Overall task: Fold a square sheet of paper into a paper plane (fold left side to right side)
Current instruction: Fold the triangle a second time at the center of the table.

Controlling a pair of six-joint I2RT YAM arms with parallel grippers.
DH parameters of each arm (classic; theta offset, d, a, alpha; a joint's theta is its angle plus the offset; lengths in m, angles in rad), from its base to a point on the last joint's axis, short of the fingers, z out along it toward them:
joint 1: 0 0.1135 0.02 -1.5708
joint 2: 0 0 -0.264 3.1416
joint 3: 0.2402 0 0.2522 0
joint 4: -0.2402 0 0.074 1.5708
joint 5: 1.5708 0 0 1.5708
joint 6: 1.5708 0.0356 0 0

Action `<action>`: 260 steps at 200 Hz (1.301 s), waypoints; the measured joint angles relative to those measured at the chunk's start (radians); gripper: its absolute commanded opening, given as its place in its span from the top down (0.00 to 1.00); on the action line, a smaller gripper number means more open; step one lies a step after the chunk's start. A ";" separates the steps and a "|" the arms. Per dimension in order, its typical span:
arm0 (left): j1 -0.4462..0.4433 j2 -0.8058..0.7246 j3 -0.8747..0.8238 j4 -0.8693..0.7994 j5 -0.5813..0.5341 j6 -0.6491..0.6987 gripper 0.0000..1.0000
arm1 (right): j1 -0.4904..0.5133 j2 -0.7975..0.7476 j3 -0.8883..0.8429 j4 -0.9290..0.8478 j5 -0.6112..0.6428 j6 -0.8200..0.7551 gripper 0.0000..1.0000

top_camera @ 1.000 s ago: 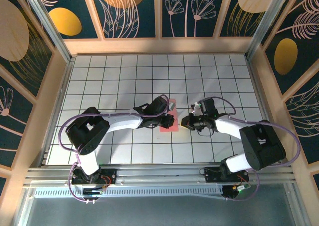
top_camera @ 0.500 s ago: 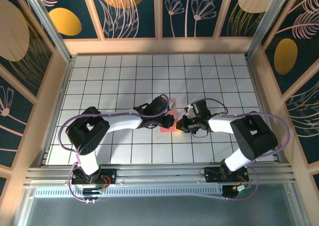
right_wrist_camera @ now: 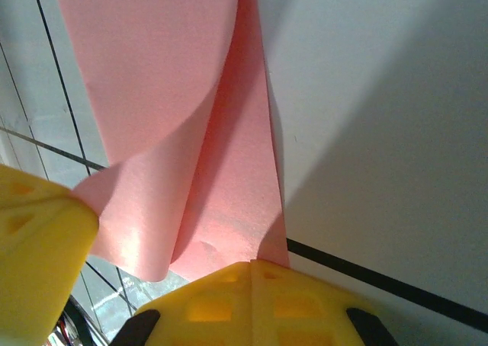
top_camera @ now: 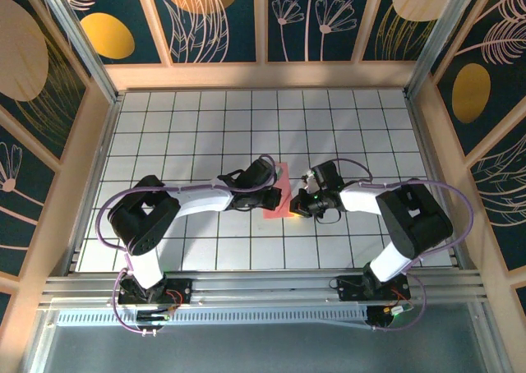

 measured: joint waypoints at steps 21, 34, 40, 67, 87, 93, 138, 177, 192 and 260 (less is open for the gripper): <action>0.010 0.000 0.000 -0.014 -0.020 0.004 1.00 | 0.000 0.001 0.005 -0.008 0.000 -0.013 1.00; 0.016 0.000 0.000 -0.022 -0.031 0.007 1.00 | 0.001 0.003 0.008 -0.014 0.000 -0.015 1.00; 0.018 0.000 0.000 -0.026 -0.037 0.008 1.00 | 0.001 0.005 0.010 -0.016 0.000 -0.015 1.00; 0.031 0.000 0.000 -0.034 -0.052 0.010 1.00 | 0.001 0.006 0.011 -0.016 0.000 -0.018 1.00; 0.039 0.000 0.000 -0.037 -0.066 0.011 1.00 | 0.001 0.006 0.011 -0.017 0.000 -0.019 1.00; 0.040 0.000 0.000 -0.037 -0.070 0.011 1.00 | 0.001 0.006 0.012 -0.017 0.000 -0.019 1.00; 0.045 0.001 0.007 -0.059 -0.095 0.019 1.00 | 0.001 0.006 0.013 -0.020 0.000 -0.022 1.00; 0.045 0.015 0.032 -0.079 -0.116 0.034 1.00 | 0.001 0.010 0.018 -0.024 0.000 -0.022 1.00; 0.047 0.022 0.035 -0.082 -0.123 0.037 1.00 | 0.001 0.014 0.022 -0.024 -0.002 -0.022 1.00; 0.051 0.046 0.045 -0.093 -0.135 0.050 1.00 | 0.001 0.019 0.030 -0.033 -0.003 -0.023 1.00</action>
